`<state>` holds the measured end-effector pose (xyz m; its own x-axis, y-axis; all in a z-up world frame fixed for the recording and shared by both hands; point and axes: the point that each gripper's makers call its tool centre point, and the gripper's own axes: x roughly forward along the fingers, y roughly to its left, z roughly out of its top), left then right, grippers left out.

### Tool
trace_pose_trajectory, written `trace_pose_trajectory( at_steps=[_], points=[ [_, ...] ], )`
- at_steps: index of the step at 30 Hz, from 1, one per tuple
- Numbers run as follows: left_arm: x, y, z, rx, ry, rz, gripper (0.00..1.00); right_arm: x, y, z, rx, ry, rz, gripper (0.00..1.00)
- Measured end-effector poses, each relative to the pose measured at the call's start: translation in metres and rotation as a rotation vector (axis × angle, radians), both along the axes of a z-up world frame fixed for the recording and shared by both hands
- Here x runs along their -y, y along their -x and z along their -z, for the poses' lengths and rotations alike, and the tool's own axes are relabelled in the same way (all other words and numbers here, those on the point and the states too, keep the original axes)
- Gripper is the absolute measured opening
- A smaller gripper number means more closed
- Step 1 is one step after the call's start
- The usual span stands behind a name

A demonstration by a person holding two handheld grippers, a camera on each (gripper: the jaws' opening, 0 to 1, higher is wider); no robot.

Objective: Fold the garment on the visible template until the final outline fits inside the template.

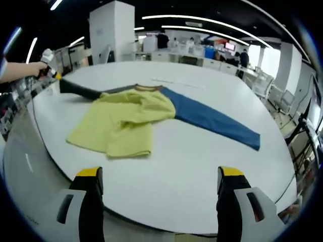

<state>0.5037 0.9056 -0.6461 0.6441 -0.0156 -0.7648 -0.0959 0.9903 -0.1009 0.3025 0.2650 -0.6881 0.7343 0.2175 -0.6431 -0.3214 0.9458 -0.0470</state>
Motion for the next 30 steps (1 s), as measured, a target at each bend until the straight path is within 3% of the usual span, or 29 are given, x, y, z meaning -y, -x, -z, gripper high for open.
trace_pose_trajectory(
  at_steps=[21, 28, 30],
  points=[
    [-0.020, -0.002, 0.074, -0.199, -0.014, -0.002, 0.00, 0.011, -0.001, 0.009, -0.044, 0.030, 0.055, 0.92],
    [-0.022, 0.015, 0.106, -0.327, 0.018, -0.002, 0.00, 0.013, 0.000, 0.012, -0.061, 0.041, 0.063, 0.92],
    [-0.022, 0.016, 0.111, -0.328, 0.015, -0.004, 0.00, 0.013, 0.000, 0.012, -0.064, 0.044, 0.065, 0.92]
  ],
)
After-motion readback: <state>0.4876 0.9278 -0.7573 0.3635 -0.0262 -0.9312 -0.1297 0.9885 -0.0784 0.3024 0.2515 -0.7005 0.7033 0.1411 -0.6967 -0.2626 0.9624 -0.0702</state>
